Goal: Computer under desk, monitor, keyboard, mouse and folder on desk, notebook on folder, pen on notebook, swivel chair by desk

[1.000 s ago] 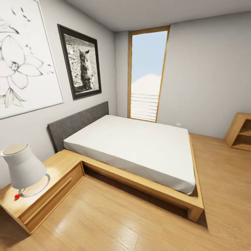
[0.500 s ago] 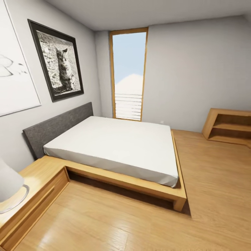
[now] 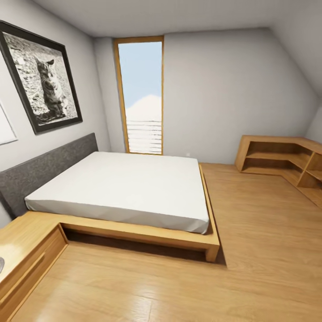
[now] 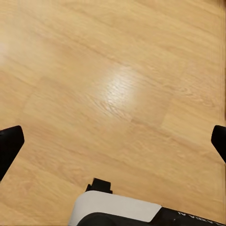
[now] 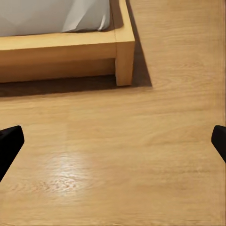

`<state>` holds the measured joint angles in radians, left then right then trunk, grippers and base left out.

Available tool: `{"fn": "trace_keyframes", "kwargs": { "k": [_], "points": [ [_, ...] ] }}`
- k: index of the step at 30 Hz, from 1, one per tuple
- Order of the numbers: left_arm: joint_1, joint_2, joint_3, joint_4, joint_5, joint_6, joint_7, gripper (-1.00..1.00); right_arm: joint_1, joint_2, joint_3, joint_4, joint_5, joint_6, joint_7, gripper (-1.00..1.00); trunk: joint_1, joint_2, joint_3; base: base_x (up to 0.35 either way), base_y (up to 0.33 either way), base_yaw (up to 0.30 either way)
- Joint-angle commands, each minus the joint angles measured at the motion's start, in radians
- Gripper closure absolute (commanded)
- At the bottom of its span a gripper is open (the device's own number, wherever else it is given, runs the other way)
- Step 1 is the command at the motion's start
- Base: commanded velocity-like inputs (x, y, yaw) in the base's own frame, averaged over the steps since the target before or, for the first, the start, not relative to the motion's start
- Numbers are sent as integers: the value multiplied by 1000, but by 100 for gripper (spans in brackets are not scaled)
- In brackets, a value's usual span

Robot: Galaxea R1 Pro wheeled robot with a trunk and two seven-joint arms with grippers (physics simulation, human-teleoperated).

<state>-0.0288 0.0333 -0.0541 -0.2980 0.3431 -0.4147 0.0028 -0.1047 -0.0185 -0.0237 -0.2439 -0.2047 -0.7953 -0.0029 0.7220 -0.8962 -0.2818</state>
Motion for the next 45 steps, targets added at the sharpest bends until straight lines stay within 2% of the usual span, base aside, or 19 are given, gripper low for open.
{"fn": "trace_keyframes", "kwargs": {
  "k": [1,20,45],
  "points": [
    [0,1,-6,0,8,-3,0,-100,-1,0,-2,8,1,-3,0,-100,0,-1,-1,63,67,-300],
    [0,-1,-8,34,6,-4,-8,-100,-1,0,-1,41,4,-2,3,-100,0,-1,-1,229,203,-300],
    [0,-3,-7,36,8,-4,-1,-100,-1,-3,-1,41,5,-1,3,-100,0,-1,-1,12,11,-300]
  ]
}}
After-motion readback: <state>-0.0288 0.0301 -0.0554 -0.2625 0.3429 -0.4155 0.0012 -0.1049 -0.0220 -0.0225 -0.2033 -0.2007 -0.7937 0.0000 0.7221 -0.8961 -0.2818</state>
